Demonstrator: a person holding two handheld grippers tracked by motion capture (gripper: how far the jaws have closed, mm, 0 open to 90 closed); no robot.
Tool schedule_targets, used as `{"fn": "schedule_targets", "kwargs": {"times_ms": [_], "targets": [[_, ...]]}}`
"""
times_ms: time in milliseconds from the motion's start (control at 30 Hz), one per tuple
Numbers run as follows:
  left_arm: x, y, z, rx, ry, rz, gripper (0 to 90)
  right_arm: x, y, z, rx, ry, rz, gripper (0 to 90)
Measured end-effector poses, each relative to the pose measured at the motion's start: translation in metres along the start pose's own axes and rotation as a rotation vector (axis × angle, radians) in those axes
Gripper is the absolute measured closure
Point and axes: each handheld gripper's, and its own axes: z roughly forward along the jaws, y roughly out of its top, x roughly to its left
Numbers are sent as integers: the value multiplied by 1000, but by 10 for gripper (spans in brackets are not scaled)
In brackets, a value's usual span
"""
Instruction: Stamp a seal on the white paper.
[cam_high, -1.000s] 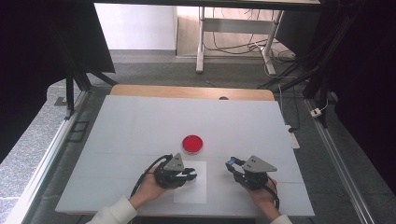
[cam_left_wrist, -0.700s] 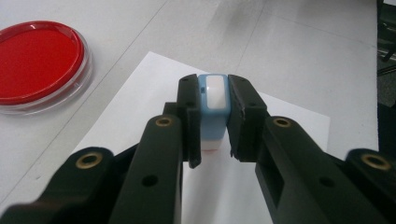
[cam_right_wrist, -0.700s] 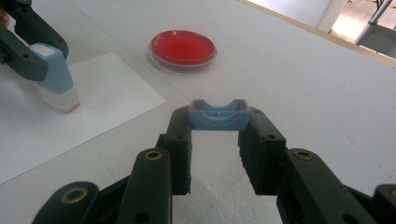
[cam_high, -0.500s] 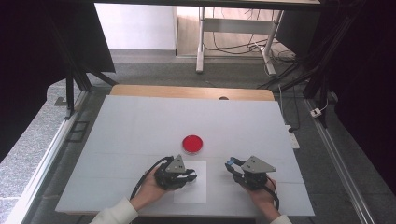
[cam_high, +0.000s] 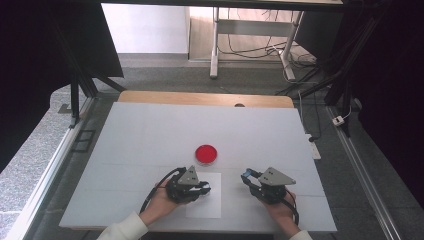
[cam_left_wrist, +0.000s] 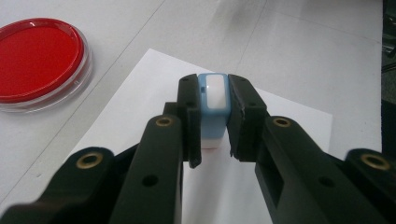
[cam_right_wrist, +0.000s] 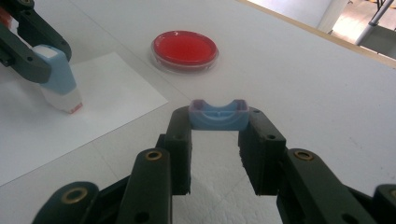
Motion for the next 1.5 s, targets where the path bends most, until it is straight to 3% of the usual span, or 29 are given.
{"fn": "schedule_targets", "kwargs": {"times_ms": [600, 700, 867, 967, 1500], "targets": [[-1, 1, -1, 10, 6, 8, 760, 0, 0, 0, -2, 0, -2, 648], [2, 3, -6, -20, -13, -22, 758, -1, 0, 0, 0, -1, -3, 648], [3, 11, -25, -112, 12, -28, 757, -2, 0, -1, -1, -4, -2, 647], [4, 13, -32, -148, 3, -44, 757, -1, 0, -1, -1, -3, -5, 647], [12, 19, -48, -205, 12, -93, 755, -1, 0, 1, 6, 2, -2, 647]]}}
